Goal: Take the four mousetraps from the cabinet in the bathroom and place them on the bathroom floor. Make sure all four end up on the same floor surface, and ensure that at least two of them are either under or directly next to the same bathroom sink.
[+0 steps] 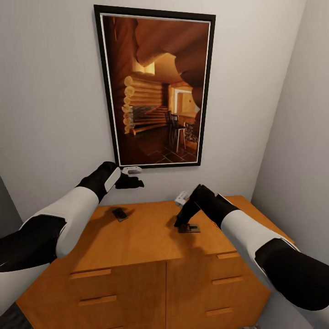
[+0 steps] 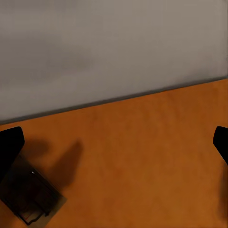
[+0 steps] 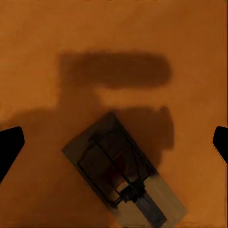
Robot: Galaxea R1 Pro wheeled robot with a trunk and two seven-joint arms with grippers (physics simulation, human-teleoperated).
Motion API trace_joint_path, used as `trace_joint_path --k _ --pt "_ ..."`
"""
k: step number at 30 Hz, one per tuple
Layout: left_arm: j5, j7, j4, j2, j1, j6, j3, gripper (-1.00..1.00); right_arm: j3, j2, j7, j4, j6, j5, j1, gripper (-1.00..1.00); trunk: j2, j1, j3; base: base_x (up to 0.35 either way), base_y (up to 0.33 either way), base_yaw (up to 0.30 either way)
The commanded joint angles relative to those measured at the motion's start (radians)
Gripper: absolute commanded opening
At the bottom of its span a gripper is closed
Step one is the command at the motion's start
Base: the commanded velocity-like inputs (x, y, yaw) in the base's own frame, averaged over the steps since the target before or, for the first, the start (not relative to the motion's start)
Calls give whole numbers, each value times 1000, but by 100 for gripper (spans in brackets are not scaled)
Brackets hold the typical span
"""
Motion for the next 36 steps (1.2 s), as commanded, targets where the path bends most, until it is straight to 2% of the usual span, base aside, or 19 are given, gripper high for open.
trace_joint_path --k 1,4,5,6,12,36 --pt "8 1 -1 1 -1 3 -8 100 -1 -11 22 -14 0 9 -1 100 -1 0 -1 0 0 0" --pt "8 1 -1 1 -1 3 -8 100 -4 -40 52 -49 -2 7 -1 100 -1 0 -1 0 0 0" --pt "8 1 -1 1 -1 3 -8 100 -4 -40 52 -49 -2 7 -1 100 -1 0 -1 0 0 0" --pt "8 1 -1 1 -1 3 -8 100 -7 -55 66 -67 -3 4 -1 100 -1 0 -1 0 0 0" --pt "8 1 -1 1 -1 3 -7 100 -9 -77 98 -87 -5 2 -1 100 -1 0 -1 0 0 0" --pt "6 1 -1 1 -1 4 -7 100 -9 -94 123 -85 -17 -3 -1 100 -1 0 -1 0 0 0"
